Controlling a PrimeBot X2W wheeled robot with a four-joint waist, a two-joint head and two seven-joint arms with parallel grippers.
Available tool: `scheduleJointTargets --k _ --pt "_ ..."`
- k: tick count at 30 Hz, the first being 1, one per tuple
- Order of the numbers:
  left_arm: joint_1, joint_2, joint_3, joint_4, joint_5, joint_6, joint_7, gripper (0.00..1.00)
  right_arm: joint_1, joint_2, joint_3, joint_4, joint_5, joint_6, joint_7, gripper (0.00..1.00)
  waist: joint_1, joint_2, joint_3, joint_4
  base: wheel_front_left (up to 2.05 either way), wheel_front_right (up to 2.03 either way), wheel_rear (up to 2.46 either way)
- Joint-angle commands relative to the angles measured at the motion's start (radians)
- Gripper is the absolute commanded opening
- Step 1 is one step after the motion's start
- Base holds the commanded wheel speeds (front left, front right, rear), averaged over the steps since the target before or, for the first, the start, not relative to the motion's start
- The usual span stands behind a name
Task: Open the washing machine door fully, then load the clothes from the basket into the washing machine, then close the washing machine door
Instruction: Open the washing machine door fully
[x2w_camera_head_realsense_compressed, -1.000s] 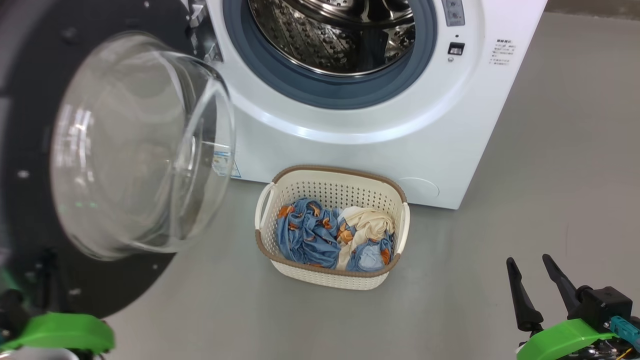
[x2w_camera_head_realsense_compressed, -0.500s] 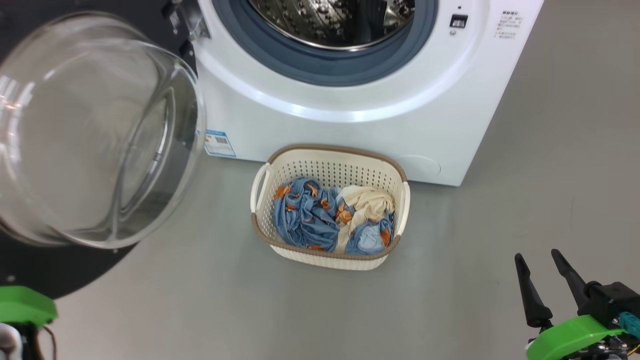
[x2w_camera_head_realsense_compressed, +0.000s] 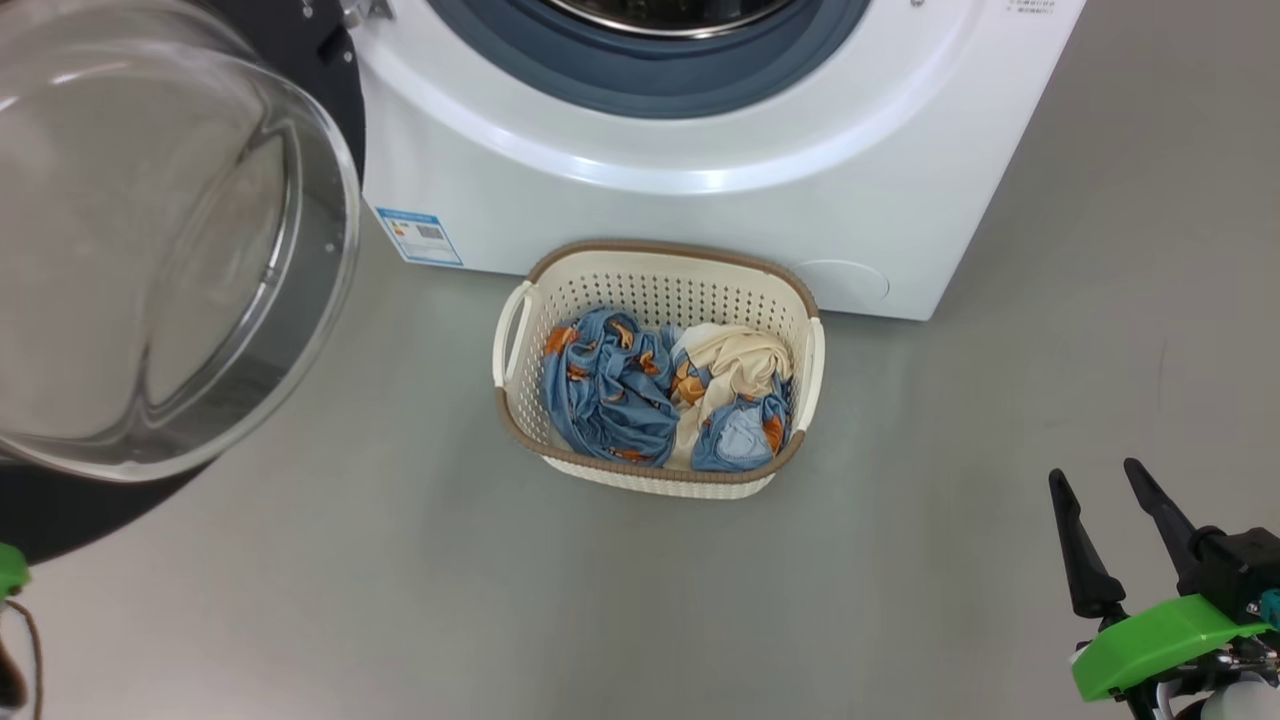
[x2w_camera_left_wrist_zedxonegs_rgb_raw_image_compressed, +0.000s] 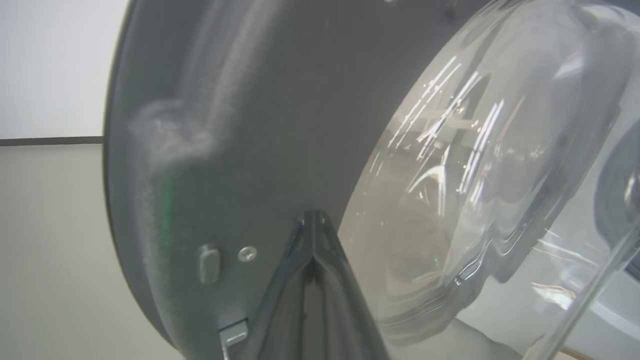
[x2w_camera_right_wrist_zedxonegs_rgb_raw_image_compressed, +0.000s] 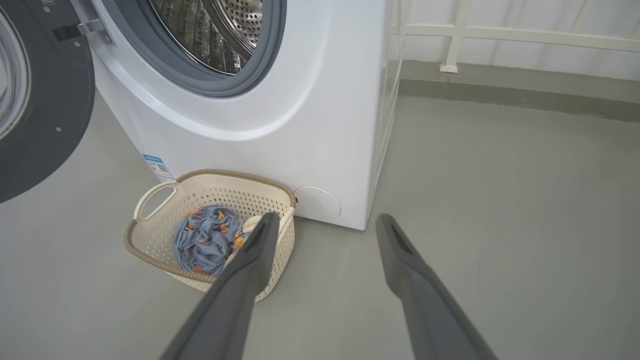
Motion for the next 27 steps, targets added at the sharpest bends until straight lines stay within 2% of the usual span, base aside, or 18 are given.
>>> scheduleJointTargets --k 1,17,23,27 --pt "-0.038 0.056 0.055 -0.004 0.013 -0.002 -0.006 0.00 -0.029 -0.016 0.025 -0.021 -0.003 0.002 -0.012 1.00 0.0000 0.0000 0.008 -0.001 0.00 0.00 0.00" --pt "-0.117 0.051 0.213 0.079 0.138 -0.092 -0.006 0.00 -0.058 -0.018 0.032 -0.012 -0.009 0.002 -0.012 1.00 0.0000 0.0000 0.038 -0.019 0.00 0.00 0.00" --pt "-0.105 0.031 0.242 0.048 0.185 -0.127 -0.006 0.00 -0.055 0.001 0.025 -0.016 -0.004 0.002 -0.012 1.00 0.0000 0.0000 0.014 -0.030 0.00 0.00 0.00" --pt "-0.077 -0.009 0.253 -0.016 0.222 -0.154 -0.006 0.00 -0.047 0.020 0.023 -0.021 -0.003 0.002 -0.012 1.00 0.0000 0.0000 -0.007 -0.037 0.00 0.00 0.00"
